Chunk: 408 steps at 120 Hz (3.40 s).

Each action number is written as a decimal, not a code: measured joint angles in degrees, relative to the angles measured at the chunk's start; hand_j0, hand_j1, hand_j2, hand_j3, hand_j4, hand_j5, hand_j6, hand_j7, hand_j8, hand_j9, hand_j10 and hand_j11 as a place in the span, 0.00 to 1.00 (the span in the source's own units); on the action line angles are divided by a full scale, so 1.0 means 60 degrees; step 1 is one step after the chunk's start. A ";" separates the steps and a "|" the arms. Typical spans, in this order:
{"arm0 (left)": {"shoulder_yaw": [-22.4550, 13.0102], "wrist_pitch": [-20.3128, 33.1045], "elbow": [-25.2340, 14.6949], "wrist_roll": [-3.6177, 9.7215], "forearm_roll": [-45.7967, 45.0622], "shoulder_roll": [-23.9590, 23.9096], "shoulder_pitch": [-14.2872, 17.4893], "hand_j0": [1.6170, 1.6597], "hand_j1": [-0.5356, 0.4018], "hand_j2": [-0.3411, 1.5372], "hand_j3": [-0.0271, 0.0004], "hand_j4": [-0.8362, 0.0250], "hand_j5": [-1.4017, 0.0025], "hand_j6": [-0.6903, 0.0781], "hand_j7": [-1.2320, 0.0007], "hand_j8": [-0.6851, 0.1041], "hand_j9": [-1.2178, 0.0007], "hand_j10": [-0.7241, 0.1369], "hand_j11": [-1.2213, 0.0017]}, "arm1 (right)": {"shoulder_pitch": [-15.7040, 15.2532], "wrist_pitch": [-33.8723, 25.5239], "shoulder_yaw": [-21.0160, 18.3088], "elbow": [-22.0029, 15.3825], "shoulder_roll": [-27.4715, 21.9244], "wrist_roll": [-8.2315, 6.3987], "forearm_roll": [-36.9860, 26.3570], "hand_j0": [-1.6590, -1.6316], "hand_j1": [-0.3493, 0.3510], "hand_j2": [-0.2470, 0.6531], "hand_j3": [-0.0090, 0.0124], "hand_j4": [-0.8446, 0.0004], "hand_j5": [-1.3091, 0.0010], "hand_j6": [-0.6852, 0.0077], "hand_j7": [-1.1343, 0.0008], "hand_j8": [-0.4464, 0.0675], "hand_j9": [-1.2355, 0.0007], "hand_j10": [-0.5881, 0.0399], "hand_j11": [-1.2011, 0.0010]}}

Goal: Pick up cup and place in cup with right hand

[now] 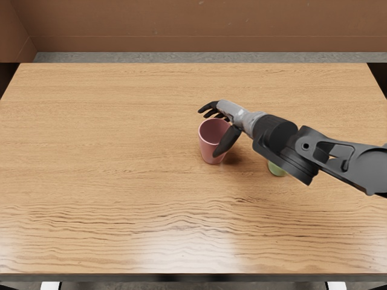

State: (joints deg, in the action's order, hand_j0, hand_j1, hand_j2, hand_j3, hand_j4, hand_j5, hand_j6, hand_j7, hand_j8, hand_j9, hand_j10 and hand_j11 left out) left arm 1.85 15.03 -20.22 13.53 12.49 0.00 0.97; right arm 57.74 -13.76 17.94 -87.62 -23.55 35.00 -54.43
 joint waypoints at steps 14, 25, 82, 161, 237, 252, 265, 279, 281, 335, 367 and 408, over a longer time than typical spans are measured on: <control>0.0000 0.0000 0.0000 0.0000 0.0000 0.0000 0.0000 0.96 0.94 0.18 0.99 0.97 1.00 0.90 1.00 0.87 1.00 0.84 1.00 | 0.0014 0.0015 -0.0001 -0.0001 -0.0021 0.0000 0.0004 0.04 0.49 0.21 0.42 0.66 0.71 0.57 0.67 0.30 0.70 0.47 0.69; 0.0000 0.0000 0.0000 0.0000 0.0000 0.0000 0.0000 0.96 0.94 0.18 0.99 0.97 1.00 0.90 1.00 0.87 1.00 0.84 1.00 | -0.0004 0.0020 -0.0002 -0.0001 -0.0040 0.0000 0.0006 0.04 0.51 0.21 0.42 0.64 0.70 0.55 0.66 0.28 0.68 0.46 0.68; 0.0000 0.0000 0.0001 0.0000 0.0000 0.0000 0.0000 0.96 0.94 0.18 0.99 0.97 1.00 0.90 1.00 0.87 1.00 0.84 1.00 | -0.0036 0.0023 -0.0002 -0.0002 -0.0079 0.0000 0.0026 0.05 0.58 0.21 0.42 0.59 0.65 0.48 0.60 0.20 0.63 0.38 0.62; 0.0000 0.0000 0.0000 0.0000 0.0000 0.0000 0.0000 0.96 0.94 0.18 0.99 0.97 1.00 0.90 1.00 0.87 1.00 0.84 1.00 | 0.0268 0.0919 0.0675 -0.0155 -0.0517 0.0001 0.0392 0.04 0.61 0.31 0.41 0.54 0.62 0.46 0.56 0.21 0.60 0.32 0.58; -0.0001 0.0000 0.0000 0.0000 0.0000 0.0000 0.0000 0.96 0.94 0.18 0.99 0.97 1.00 0.90 1.00 0.87 1.00 0.84 1.00 | 0.0828 0.3935 0.2496 -0.0160 -0.2805 0.0002 0.2574 0.03 0.64 0.40 0.42 0.52 0.60 0.44 0.53 0.21 0.58 0.29 0.57; 0.0000 0.0000 0.0001 0.0000 0.0000 0.0000 0.0000 0.96 0.94 0.18 0.99 0.97 1.00 0.90 1.00 0.87 1.00 0.84 1.00 | 0.0884 0.4450 0.2670 -0.0167 -0.3301 0.0002 0.2945 0.03 0.64 0.40 0.44 0.52 0.60 0.43 0.53 0.22 0.58 0.29 0.56; 0.0000 0.0000 0.0001 0.0000 0.0000 0.0000 0.0000 0.96 0.94 0.18 0.99 0.97 1.00 0.90 1.00 0.87 1.00 0.84 1.00 | 0.0916 0.4893 0.2770 -0.0232 -0.3788 0.0001 0.3316 0.04 0.64 0.39 0.42 0.52 0.60 0.44 0.54 0.22 0.58 0.30 0.57; 0.0000 0.0000 0.0000 0.0000 0.0000 0.0000 0.0000 0.96 0.94 0.18 0.99 0.97 1.00 0.90 1.00 0.87 1.00 0.84 1.00 | 0.0945 0.5228 0.2834 -0.0368 -0.4172 0.0001 0.3579 0.04 0.63 0.38 0.43 0.52 0.60 0.44 0.54 0.23 0.58 0.30 0.56; 0.0000 0.0000 0.0000 0.0000 0.0000 0.0000 0.0000 0.96 0.94 0.18 0.99 0.97 1.00 0.90 1.00 0.87 1.00 0.84 1.00 | 0.0954 0.5277 0.2841 -0.0385 -0.4202 0.0000 0.3600 0.03 0.63 0.38 0.43 0.52 0.60 0.44 0.54 0.23 0.58 0.30 0.56; 0.0001 0.0000 -0.0001 0.0000 0.0000 0.0000 0.0000 0.96 0.94 0.18 0.99 0.97 1.00 0.90 1.00 0.87 1.00 0.84 1.00 | 0.1000 0.5980 0.2921 -0.0617 -0.5461 0.0000 0.4354 0.04 0.62 0.34 0.43 0.52 0.60 0.45 0.54 0.24 0.57 0.30 0.56; 0.0001 0.0000 -0.0001 0.0000 0.0000 0.0000 0.0000 0.96 0.94 0.18 0.98 0.97 1.00 0.90 1.00 0.87 1.00 0.84 1.00 | 0.0905 0.5991 0.2677 -0.0620 -0.5614 0.0001 0.4370 0.05 0.62 0.33 0.40 0.52 0.60 0.46 0.54 0.25 0.57 0.30 0.56; 0.0001 0.0000 -0.0001 0.0000 0.0000 0.0000 0.0000 0.96 0.94 0.18 0.98 0.97 1.00 0.90 1.00 0.87 1.00 0.84 1.00 | 0.0743 0.5993 0.2558 -0.0617 -0.5834 0.0000 0.4360 0.05 0.62 0.34 0.43 0.52 0.60 0.46 0.54 0.26 0.58 0.30 0.56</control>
State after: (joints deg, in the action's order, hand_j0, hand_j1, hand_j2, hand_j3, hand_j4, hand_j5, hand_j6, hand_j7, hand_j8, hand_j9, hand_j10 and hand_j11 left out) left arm 1.85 15.03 -20.22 13.53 12.49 0.00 0.97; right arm 62.20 22.20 33.29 -91.32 -58.56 35.00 -28.27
